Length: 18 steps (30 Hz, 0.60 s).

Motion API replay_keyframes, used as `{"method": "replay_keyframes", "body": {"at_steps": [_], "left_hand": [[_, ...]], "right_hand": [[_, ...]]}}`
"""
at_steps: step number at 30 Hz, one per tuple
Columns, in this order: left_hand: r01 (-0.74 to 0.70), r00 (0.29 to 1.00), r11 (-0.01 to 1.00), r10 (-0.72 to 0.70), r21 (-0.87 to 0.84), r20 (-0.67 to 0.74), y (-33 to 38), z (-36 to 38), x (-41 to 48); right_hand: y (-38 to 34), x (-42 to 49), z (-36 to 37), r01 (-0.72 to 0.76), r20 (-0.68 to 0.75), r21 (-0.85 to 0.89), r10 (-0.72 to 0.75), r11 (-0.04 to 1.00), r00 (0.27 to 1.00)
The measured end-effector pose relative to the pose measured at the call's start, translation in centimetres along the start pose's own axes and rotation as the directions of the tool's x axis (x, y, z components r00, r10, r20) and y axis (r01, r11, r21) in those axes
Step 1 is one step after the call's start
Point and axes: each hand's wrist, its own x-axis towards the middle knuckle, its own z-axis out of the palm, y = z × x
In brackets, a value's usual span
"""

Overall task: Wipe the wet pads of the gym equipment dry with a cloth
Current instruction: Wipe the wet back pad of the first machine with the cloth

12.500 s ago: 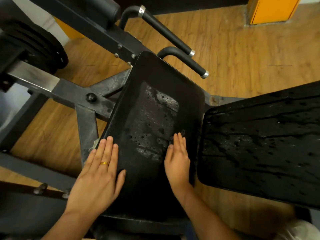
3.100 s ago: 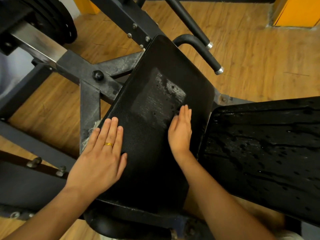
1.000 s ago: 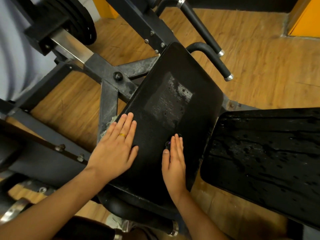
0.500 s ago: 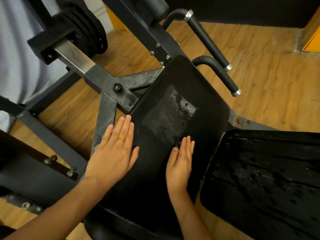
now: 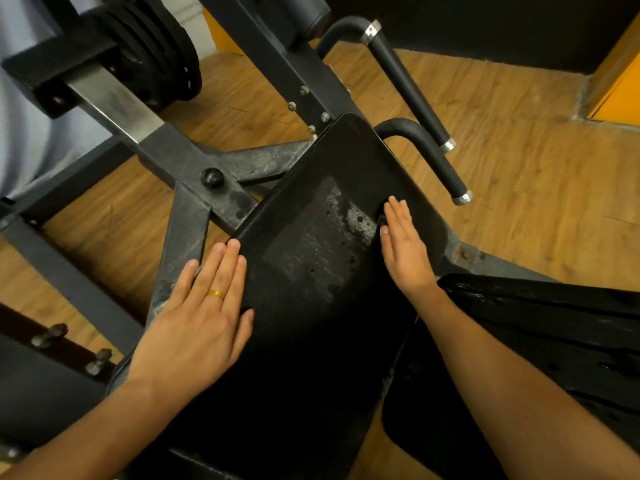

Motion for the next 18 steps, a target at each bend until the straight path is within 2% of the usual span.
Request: {"method": "replay_keyframes", "body": {"at_steps": [6,14,18], "left_hand": [[0.001,1.0,1.0,-0.001,-0.007,0.029,0.0,-0.1,0.0],[0.004,1.0,1.0,-0.004,-0.006,0.018,0.2,-0.1,0.2],[0.0,1.0,1.0,0.0,-0.009,0.02,0.2,-0.2,0.2]], "right_hand": [[2.6,0.4,-0.9,0.315,0.068,-0.172,-0.308,0.933,0.949],[1.6,2.9,-1.3,0.45,0.115,-0.186,-0.436,0.873,0.893],[0.4,4.3,-1.3,0.451,0.122,-0.173,-0.435,0.876,0.892]]}}
